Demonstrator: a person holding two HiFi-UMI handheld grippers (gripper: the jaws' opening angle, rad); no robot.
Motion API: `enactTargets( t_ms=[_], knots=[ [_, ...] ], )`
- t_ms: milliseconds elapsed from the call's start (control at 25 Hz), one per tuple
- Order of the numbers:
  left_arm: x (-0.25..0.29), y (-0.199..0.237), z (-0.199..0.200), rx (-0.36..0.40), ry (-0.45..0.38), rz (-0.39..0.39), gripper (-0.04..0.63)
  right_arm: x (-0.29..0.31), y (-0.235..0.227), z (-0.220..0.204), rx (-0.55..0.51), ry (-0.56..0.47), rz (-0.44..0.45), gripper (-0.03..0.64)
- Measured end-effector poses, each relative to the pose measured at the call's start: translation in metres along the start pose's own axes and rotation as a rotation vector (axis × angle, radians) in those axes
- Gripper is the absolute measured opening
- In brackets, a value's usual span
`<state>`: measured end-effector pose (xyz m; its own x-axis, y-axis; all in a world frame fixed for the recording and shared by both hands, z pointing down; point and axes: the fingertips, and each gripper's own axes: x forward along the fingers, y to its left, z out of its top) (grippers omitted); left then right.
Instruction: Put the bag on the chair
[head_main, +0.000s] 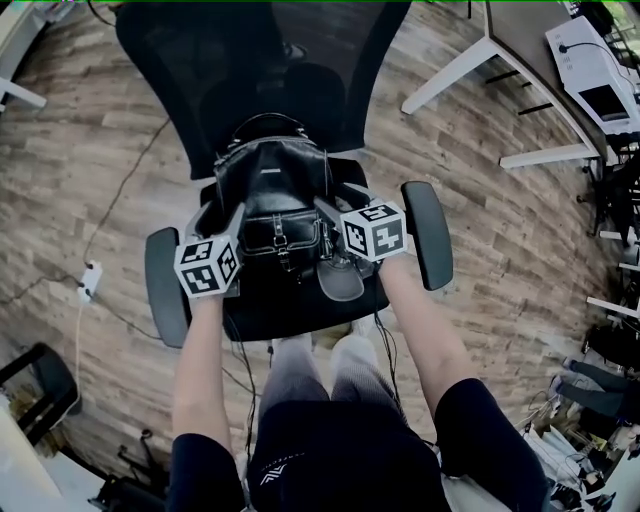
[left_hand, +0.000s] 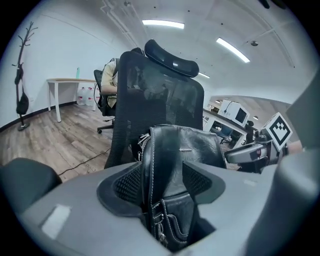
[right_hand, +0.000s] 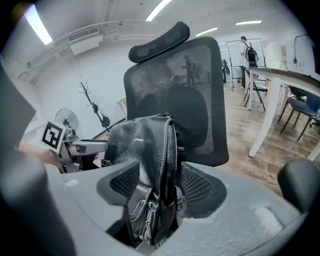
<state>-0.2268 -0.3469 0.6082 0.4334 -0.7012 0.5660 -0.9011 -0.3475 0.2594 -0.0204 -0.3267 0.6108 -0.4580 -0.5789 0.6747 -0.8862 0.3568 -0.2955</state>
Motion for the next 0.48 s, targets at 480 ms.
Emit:
enactTargets(
  t_ms=[480],
  knots=[
    [-0.064,-0.048,0.024,-0.037,-0.115,0.062,0.156,-0.08,-0.004,0.003,0.07,-0.094,-0.053,0.17]
  ],
)
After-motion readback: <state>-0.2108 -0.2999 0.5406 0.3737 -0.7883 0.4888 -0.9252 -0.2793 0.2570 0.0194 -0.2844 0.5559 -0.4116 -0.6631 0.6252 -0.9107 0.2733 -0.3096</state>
